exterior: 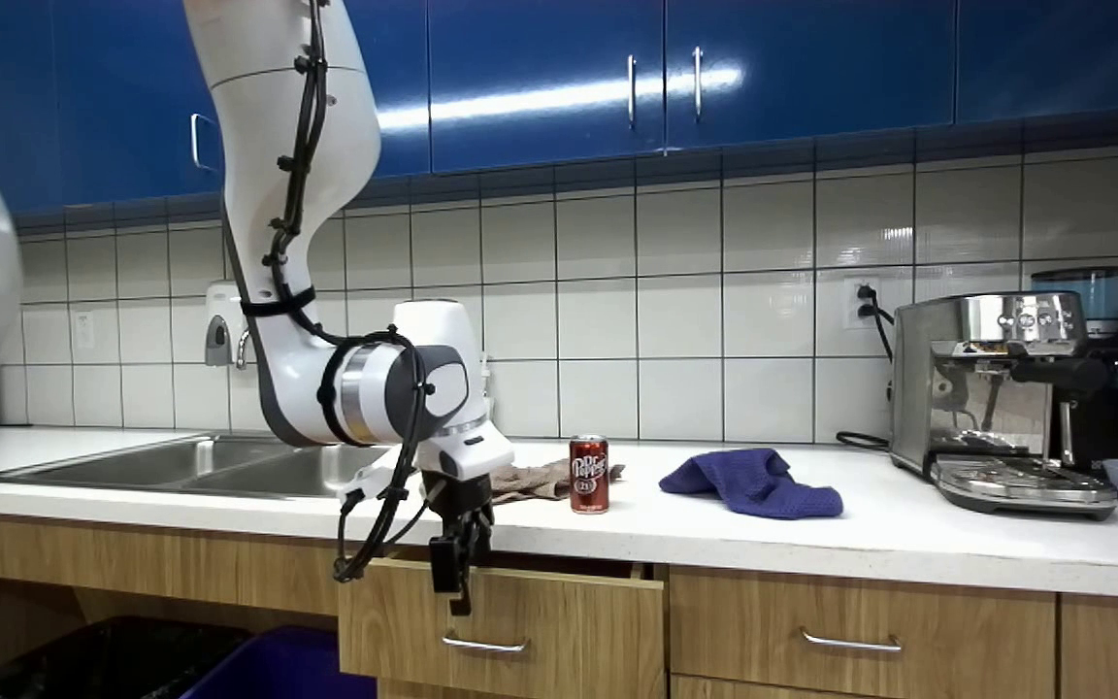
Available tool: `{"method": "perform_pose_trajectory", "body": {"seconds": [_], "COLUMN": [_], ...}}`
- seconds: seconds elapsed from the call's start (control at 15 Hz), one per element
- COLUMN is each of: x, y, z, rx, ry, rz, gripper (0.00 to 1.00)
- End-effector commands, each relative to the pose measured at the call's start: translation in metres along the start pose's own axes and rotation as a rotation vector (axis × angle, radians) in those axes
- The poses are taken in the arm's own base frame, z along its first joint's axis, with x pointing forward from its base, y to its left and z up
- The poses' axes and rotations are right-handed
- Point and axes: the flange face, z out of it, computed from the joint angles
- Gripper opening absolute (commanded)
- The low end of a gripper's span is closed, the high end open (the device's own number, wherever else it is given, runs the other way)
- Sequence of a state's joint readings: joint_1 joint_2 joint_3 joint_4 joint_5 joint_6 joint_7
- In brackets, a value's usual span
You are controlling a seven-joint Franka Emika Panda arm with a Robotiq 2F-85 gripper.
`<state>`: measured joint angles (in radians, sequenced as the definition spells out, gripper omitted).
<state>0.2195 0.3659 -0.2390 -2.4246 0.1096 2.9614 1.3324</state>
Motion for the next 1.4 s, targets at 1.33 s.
{"method": "perform_pose_trajectory", "body": {"seconds": [1.33], "x": [0.017], "y": [0.004], "z": [0.012], "rx": [0.048], "ry": [0.036], "rz": [0.046], "gripper": [1.0]}}
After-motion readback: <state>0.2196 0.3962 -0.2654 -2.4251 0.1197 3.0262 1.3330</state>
